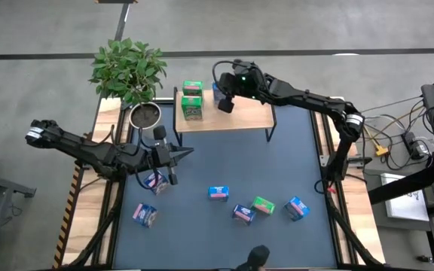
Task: Stack cereal on shelf
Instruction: Adjust the light blue cereal box on the shelf
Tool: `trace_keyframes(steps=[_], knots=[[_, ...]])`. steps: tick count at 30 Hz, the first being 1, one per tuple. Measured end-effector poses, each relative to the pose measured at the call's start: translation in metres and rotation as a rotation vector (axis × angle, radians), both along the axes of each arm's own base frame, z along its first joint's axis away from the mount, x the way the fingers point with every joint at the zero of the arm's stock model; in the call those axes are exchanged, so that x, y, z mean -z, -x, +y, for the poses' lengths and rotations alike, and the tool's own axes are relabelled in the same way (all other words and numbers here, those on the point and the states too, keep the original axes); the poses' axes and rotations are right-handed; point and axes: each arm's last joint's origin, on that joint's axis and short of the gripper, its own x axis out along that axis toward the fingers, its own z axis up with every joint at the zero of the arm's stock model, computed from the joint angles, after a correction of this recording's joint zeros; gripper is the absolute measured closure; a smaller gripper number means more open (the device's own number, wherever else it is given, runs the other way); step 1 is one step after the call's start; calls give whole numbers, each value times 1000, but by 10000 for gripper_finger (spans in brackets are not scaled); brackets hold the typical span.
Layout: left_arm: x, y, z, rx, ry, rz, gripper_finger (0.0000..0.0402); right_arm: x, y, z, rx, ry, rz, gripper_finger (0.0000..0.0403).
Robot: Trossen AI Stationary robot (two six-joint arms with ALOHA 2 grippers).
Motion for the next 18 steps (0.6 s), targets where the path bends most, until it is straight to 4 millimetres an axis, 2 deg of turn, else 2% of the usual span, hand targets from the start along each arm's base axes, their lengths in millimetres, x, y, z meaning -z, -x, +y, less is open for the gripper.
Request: trace_keyframes(steps=[13,18], knots=[[0,0,0,0,0,0,401,1,0,-1,59,-51,-35,394],[0,0,0,-1,3,-2,401,2,2,-2,144,-102,-66,394]])
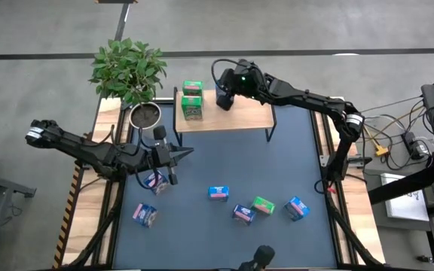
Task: Stack cereal on shelf
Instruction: Adjust the light blue cereal box on the shelf, then put the top left blue cereal box on the shelf
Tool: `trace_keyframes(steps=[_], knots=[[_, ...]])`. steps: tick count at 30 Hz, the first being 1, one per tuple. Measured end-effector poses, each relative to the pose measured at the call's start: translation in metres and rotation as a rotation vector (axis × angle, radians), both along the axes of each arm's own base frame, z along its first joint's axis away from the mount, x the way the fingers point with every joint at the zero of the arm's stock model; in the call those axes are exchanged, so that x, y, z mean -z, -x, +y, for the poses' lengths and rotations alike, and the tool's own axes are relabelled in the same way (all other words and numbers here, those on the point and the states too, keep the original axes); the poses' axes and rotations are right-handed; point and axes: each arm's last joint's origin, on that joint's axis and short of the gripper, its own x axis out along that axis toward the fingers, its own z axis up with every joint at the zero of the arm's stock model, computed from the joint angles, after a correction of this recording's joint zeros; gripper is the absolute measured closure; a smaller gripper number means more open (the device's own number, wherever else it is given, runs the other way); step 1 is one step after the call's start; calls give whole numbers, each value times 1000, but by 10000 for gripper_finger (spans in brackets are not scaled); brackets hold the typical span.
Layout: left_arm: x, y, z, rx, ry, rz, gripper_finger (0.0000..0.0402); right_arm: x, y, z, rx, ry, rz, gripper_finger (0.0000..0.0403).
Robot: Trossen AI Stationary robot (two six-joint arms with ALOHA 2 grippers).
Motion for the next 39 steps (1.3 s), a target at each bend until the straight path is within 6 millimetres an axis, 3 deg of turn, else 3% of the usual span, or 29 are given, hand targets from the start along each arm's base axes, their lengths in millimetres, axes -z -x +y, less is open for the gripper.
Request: trace_keyframes(steps=[11,21,31,39], knots=[[0,0,0,0,3,-3,401,-3,-1,2,24,-20,-21,394],[0,0,0,-3,31,-13,402,-28,-2,18,-24,10,-25,394],[14,3,1,-54,284,41,402,-69,26,88,-184,11,19,394],[18,22,-5,-336,723,470,402,-79,46,152,-336,-53,100,394]])
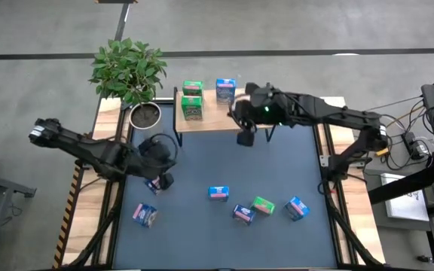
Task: Stack cereal on shelf
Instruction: Put the top left blue cereal box on the shelf
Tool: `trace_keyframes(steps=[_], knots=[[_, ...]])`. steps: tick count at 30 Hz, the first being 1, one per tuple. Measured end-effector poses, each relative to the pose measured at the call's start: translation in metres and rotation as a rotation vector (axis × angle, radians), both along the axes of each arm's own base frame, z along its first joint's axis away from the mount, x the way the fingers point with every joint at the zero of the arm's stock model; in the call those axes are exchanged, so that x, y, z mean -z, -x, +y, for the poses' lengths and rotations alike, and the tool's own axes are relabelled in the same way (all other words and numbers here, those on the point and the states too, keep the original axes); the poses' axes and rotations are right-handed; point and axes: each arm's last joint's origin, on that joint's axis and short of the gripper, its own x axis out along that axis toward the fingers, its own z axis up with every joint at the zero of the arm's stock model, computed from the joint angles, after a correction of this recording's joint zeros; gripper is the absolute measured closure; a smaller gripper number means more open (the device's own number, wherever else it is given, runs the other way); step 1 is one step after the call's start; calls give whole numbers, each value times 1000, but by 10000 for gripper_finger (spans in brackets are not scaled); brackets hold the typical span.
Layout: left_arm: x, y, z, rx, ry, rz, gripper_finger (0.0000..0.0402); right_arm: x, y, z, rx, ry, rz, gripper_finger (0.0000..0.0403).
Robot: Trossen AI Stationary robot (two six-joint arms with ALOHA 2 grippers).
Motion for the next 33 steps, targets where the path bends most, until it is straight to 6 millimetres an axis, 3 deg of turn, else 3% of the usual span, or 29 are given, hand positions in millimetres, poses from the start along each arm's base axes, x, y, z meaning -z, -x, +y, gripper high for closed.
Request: trace_keyframes(steps=[4,8,20,24,28,33], knots=[[6,8,-9,-89,87,252,399,0,0,25,-77,9,5,394],[9,15,-16,-163,161,411,371,2,-2,40,-133,28,15,394],[26,22,-28,-216,180,460,187,14,-5,43,-145,30,47,394],[35,20,-30,-208,177,461,144,16,-5,43,-141,23,52,394],[42,18,-32,-203,171,468,133,17,-6,43,-141,23,56,394],[49,14,-35,-207,150,497,154,17,-6,43,-141,23,56,394]])
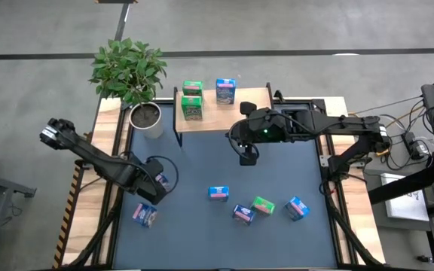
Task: Stack cereal on shelf
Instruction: Put the top left blue cereal box on the shelf
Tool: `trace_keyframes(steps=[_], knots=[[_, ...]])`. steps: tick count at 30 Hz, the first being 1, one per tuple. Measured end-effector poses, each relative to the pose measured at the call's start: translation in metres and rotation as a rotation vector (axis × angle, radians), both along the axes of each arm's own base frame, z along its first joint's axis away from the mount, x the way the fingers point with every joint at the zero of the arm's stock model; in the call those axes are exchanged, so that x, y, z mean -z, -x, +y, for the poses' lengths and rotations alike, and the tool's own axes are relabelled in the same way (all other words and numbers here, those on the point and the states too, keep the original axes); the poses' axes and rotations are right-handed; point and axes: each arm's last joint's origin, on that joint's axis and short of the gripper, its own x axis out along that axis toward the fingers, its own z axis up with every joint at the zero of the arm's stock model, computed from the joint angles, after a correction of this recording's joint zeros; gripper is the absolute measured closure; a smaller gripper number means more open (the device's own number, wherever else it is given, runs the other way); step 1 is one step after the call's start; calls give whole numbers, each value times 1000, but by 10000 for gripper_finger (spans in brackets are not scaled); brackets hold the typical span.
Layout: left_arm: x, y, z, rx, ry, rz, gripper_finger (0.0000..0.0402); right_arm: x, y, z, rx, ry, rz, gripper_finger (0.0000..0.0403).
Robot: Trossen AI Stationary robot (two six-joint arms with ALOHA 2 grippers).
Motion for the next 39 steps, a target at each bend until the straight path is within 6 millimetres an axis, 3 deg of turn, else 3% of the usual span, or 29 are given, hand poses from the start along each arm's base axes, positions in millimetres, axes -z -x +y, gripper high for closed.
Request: trace_keyframes(steps=[11,21,28,35,39], knots=[[13,-8,-5,22,-36,65,231,1,0,0,0,0,5,394],[8,-9,-5,42,-24,50,274,3,1,0,0,0,25,394],[-34,-24,-13,187,3,-76,277,12,2,1,0,-17,70,394],[-91,-36,-20,394,-127,-264,277,42,1,11,-28,-19,127,394],[-113,-45,-21,524,-228,-305,278,58,-4,23,-95,-1,120,394]])
